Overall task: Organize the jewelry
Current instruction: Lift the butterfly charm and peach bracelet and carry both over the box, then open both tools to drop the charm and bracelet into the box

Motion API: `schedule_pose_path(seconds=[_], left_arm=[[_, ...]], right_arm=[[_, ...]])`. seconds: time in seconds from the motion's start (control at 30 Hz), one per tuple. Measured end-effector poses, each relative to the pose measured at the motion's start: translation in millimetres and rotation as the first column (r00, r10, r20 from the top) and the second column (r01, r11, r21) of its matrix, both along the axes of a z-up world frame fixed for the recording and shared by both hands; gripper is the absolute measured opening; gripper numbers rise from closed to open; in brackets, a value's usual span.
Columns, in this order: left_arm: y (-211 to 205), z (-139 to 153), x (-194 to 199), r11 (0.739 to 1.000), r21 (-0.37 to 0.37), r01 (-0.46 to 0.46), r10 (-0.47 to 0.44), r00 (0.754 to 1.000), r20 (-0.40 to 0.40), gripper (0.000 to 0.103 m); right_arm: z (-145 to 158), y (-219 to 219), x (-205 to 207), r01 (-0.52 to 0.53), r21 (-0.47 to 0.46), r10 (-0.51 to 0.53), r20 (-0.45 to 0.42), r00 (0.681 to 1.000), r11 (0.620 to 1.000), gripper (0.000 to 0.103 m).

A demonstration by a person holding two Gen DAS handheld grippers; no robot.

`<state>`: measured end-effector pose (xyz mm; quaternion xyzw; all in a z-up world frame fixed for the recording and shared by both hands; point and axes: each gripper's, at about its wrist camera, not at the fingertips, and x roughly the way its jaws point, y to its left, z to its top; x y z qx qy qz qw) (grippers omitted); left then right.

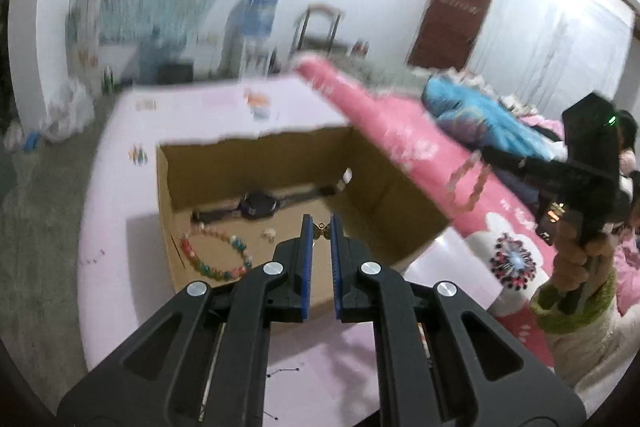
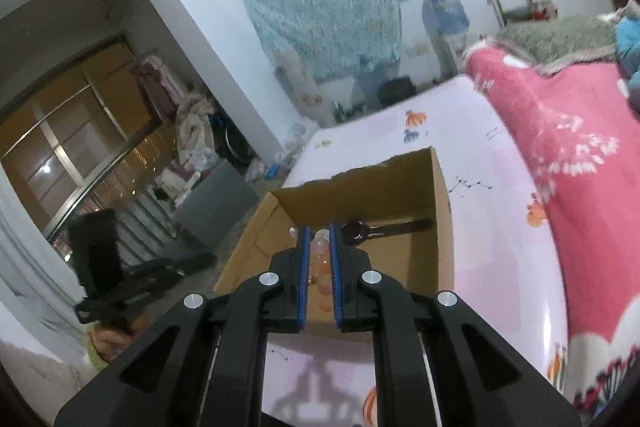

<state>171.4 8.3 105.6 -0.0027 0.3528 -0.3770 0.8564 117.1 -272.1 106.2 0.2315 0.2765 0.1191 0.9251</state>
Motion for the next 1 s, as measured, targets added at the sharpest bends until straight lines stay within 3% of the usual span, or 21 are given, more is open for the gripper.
schedule_pose_path(seconds=[0.13,0.23,0.4,0.77,0.83,0.9,0.97,1.0], left_arm=[[-12.9,-42.2,48.6,0.998,0.061,-0.018,0.028,0.986,-0.167,0.008],[-18.3,-61.7,65.0,0.995,0.096,-0.031,0.051,0.976,-0.213,0.008],[-22.2,-81.0,76.8,0.992,0.119,-0.035,0.068,0.956,-0.286,0.008],[-12.0,-73.4,74.4,0.990,0.116,-0.080,0.108,0.960,-0.258,0.009],[-3.9,-64.9,70.9,0.990,0.102,-0.102,0.124,0.964,-0.234,0.010],[6.1,-53.6,65.0,0.988,0.086,-0.127,0.142,0.970,-0.196,0.023],[22.0,-39.7,55.4,0.982,0.073,-0.175,0.184,0.973,-0.140,0.050],[33.0,-32.4,48.8,0.976,0.062,-0.208,0.214,0.971,-0.111,0.055]], right_arm=[[-28.0,1.7,60.2,-0.035,-0.047,0.026,-0.175,0.984,0.998,0.010],[-52.8,5.6,95.0,-0.059,-0.101,0.028,-0.282,0.959,0.993,0.010],[-69.2,10.1,123.1,-0.075,-0.185,0.003,-0.362,0.932,0.980,0.010],[-51.4,-8.1,106.4,-0.016,-0.210,-0.048,-0.296,0.954,0.978,0.011],[-44.7,-13.9,98.0,0.011,-0.215,-0.071,-0.273,0.959,0.977,0.016],[-36.5,-22.1,83.9,0.052,-0.216,-0.104,-0.236,0.966,0.975,0.029],[-31.9,-30.7,70.8,0.093,-0.212,-0.138,-0.208,0.968,0.973,0.045],[-31.2,-35.7,64.6,0.114,-0.204,-0.155,-0.200,0.967,0.972,0.049]])
